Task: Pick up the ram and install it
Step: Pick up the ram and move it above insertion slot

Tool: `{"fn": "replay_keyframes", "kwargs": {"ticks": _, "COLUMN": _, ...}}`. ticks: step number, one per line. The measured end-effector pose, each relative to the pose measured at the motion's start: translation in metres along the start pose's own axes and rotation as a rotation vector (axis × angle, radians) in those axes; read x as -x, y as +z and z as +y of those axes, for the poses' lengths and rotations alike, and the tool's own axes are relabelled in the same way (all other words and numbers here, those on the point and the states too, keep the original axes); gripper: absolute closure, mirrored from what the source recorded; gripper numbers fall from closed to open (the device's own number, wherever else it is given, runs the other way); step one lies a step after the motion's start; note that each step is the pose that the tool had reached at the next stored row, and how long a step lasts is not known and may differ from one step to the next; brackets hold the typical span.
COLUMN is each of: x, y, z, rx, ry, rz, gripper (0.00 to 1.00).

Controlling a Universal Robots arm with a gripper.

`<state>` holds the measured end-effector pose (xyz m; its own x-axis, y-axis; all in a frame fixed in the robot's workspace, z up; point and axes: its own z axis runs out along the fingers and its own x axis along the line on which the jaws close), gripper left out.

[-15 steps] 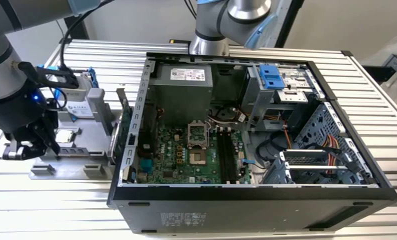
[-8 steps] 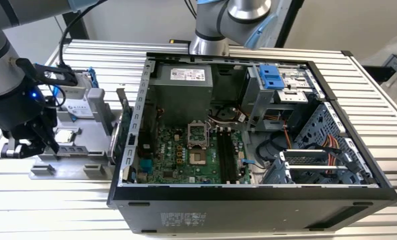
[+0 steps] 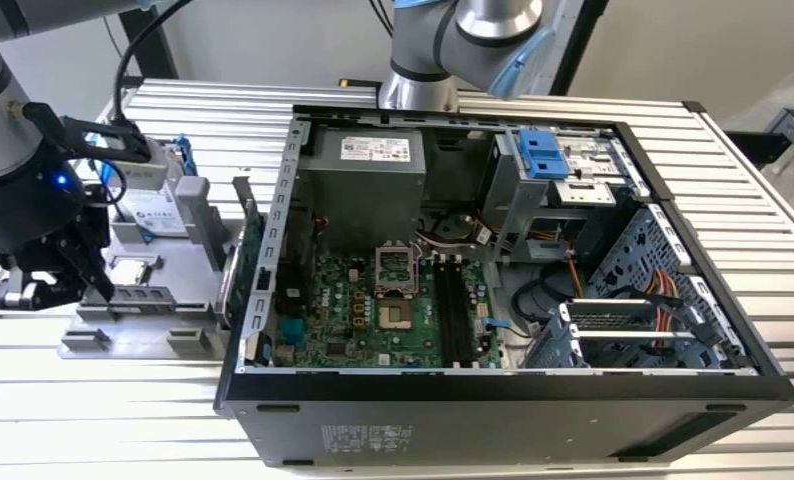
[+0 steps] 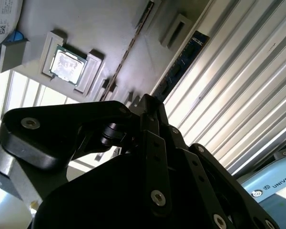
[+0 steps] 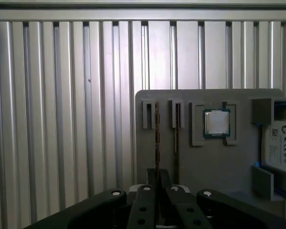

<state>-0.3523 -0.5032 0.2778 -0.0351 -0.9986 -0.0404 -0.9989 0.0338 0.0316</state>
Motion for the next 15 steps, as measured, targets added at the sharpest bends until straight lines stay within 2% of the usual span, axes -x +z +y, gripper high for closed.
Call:
{"fn": "replay_keyframes", "kwargs": {"ticks": 8, "x": 0.0002, "y": -0.0057, "z": 0.0002, "rx": 0.0, "ry": 0.001, "rz": -0.0001, "gripper": 1.0}}
{"fn": "replay_keyframes", "kwargs": {"ticks": 15, "x": 0.0003, "y": -0.0065, "z": 0.0002, "rx": 0.0, "ry": 0.001, "rz": -0.0001, "gripper": 1.0}}
